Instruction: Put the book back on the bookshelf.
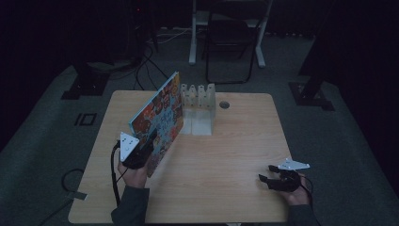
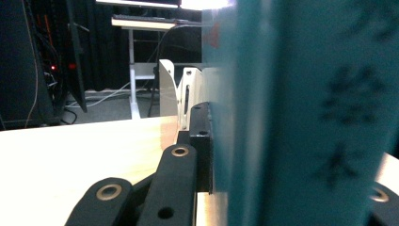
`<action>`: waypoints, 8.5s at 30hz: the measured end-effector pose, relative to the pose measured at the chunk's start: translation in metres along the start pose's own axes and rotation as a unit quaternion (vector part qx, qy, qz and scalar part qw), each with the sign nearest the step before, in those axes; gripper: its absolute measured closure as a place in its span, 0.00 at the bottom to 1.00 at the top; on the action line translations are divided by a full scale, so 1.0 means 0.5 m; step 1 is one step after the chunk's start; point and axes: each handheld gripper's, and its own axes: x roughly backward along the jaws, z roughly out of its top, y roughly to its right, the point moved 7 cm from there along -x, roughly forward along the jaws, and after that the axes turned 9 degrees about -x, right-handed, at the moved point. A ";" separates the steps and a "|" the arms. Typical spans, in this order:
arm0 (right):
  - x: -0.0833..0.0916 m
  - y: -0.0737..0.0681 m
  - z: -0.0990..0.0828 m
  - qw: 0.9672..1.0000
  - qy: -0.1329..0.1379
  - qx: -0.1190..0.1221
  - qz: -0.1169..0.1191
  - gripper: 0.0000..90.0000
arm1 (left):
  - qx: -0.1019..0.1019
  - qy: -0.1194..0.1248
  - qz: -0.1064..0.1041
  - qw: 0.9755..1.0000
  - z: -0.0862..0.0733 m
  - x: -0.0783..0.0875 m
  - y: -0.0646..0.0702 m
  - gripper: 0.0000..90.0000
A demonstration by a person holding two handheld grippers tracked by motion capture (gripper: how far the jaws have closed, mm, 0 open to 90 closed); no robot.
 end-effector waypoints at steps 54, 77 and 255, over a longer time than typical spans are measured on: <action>0.000 0.000 0.001 1.000 0.000 -0.002 0.003 0.35 | 0.002 0.001 0.019 1.000 0.003 -0.071 0.001 0.90; 0.000 0.000 0.001 1.000 0.000 0.000 0.002 0.35 | 0.004 0.000 0.028 1.000 -0.002 -0.098 0.000 0.90; 0.000 0.000 0.000 1.000 -0.001 -0.002 0.008 0.34 | -0.027 0.001 0.074 0.997 -0.077 -0.149 0.040 0.90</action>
